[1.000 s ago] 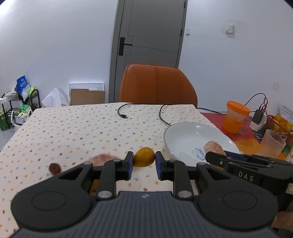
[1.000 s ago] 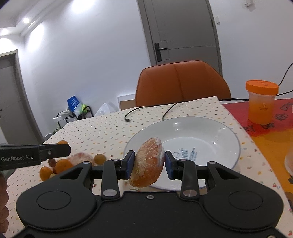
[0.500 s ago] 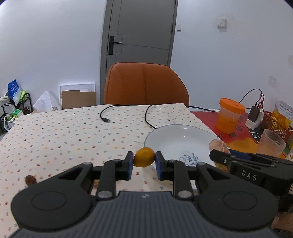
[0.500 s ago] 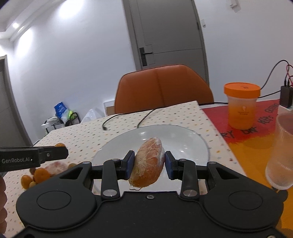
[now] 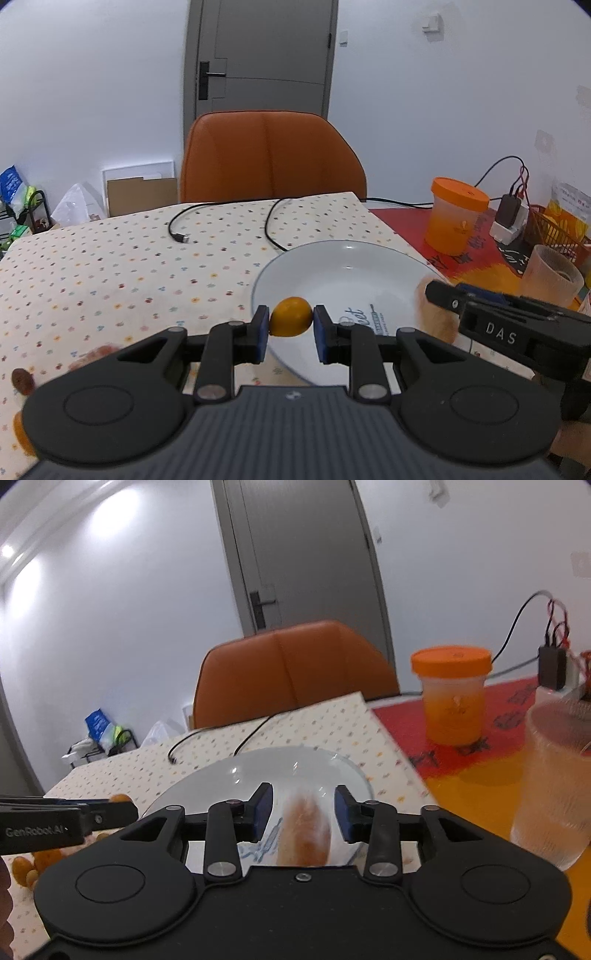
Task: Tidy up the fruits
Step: 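Carry the pomelo piece and small orange over the white plate with both grippers, then open the right gripper over the plate while the left releases its small orange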
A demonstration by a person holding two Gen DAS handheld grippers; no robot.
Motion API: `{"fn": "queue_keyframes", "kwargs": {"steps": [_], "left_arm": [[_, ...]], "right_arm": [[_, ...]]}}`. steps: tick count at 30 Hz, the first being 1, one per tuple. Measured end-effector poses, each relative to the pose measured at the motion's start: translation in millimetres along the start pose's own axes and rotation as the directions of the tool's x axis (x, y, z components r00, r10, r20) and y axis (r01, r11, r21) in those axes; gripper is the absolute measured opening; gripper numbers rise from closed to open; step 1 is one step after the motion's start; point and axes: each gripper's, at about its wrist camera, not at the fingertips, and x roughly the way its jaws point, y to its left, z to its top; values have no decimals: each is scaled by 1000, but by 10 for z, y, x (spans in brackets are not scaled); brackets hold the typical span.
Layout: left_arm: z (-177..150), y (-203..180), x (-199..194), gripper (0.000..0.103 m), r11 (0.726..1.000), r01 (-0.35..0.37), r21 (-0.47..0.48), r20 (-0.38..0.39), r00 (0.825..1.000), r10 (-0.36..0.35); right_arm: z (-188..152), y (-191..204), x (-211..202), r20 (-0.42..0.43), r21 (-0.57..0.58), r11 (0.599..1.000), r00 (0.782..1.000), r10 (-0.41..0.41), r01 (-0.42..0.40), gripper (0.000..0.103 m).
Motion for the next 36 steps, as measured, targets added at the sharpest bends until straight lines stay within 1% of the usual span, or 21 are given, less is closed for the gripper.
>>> {"fn": "queue_keyframes", "kwargs": {"steps": [2,4,5,7,8,11,13,15,16,20,23,25,27,28,29,30,31,33,36], "left_arm": [[0,-39,41,24,1000,3,5,-4,1000,-3],[-5,-68,76,25,1000,1,2,-9,1000,-1],[-11,-79,93,27,1000,-1,5,-13,1000,1],[-24,-87,110,28,1000,-8,9,-21,1000,8],[-28,-82,108,28,1000,-11,6,-24,1000,11],[-37,-51,79,29,1000,-17,-1,-30,999,17],[-42,-19,39,31,1000,-24,-2,-32,999,24],[-47,20,-8,37,999,-35,-5,-30,999,35],[-53,46,-35,38,999,-42,-7,-30,999,42],[-76,144,-148,50,998,-65,-8,-23,998,65],[-84,234,-230,56,996,-84,-21,-16,996,84],[-87,299,-287,61,995,-93,-34,-10,996,93],[-93,357,-349,71,993,-106,-45,-1,994,106],[-96,383,-377,73,992,-114,-51,4,993,114],[-101,411,-408,78,991,-120,-56,11,993,120],[-109,437,-438,81,991,-124,-59,17,992,125],[-116,466,-470,82,990,-128,-62,22,991,129],[-129,518,-514,83,990,-125,-65,19,992,127],[-156,617,-587,84,989,-127,-77,13,992,129]], "right_arm": [[-14,-11,-3,2,3,1000,1000,-12,12,40],[-28,-18,-10,-12,20,1000,1000,18,-18,41],[-37,-7,-15,-16,16,1000,1000,26,-26,41],[-51,26,-22,-19,-2,1000,1000,22,-22,51],[-57,43,-27,-20,-7,1000,1000,19,-20,52],[-68,69,-28,-29,-12,999,999,31,-32,52],[-76,74,-22,-39,-3,999,998,49,-50,52],[-78,82,-36,-35,-2,998,998,56,-56,53],[-81,86,-41,-32,-3,998,998,56,-56,54],[-70,88,-63,-38,11,998,997,68,-68,59],[-49,117,-114,-34,22,997,997,73,-72,68],[-49,159,-156,-32,17,997,997,73,-72,77],[-52,215,-197,-32,13,997,996,79,-79,81],[-51,235,-212,-32,13,997,996,83,-82,87],[-54,260,-231,-30,13,996,996,85,-85,90],[-59,285,-248,-25,14,996,996,86,-86,96],[-63,303,-260,-20,17,996,996,84,-83,101],[-69,344,-286,-16,18,997,997,75,-75,103],[-66,407,-305,-27,19,998,998,61,-60,103]]}}
